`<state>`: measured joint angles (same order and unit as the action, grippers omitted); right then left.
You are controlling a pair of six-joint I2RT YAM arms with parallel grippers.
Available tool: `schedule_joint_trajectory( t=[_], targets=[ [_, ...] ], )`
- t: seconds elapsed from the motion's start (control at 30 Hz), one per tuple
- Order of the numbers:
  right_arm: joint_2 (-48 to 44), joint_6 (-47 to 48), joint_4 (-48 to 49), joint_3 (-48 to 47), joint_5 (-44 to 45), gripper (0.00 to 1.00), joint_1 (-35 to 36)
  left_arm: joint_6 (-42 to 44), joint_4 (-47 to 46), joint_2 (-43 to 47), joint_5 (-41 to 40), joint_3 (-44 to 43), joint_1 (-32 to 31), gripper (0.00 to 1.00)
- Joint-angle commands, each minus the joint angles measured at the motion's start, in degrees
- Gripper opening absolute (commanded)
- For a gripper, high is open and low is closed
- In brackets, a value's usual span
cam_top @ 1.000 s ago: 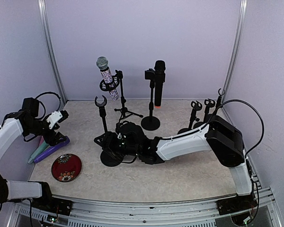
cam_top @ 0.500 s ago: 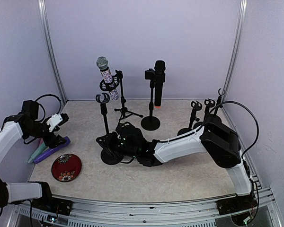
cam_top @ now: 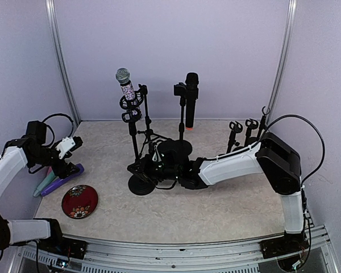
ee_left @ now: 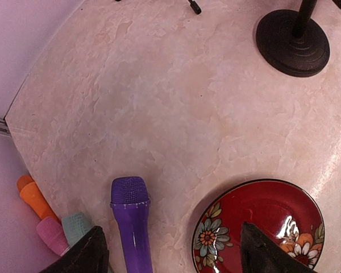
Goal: Remove the microphone from the stand
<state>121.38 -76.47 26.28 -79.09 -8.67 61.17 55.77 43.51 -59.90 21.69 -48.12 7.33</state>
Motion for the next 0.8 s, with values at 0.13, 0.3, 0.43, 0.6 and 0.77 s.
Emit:
schedule_joint_trajectory(
  t=[0.13,0.3,0.43,0.6,0.77],
  targets=[
    [-7.9,14.5,-11.6,1.6,-9.7,0.0,-5.5,-0.1,-0.2,1.6,1.8,-0.2,-0.3,0.77],
    [-7.2,21.8,-21.0,-3.2,-18.6,0.0,-8.6,-0.3,0.1,1.8,1.9,-0.6,-0.3,0.77],
    [-8.9,24.1,-23.2,-0.8,-21.9,0.06,-11.3,-0.4,0.3,2.0,2.3,-0.6,-0.3,0.77],
    [-13.8,24.5,-21.9,4.6,-18.3,0.46,-13.1,-0.4,0.1,2.2,2.3,-0.3,-0.3,0.77],
    [-16.0,22.7,-18.7,6.0,-15.8,0.52,-12.7,-0.5,-0.2,2.2,2.4,-0.3,-0.3,0.77]
  ],
)
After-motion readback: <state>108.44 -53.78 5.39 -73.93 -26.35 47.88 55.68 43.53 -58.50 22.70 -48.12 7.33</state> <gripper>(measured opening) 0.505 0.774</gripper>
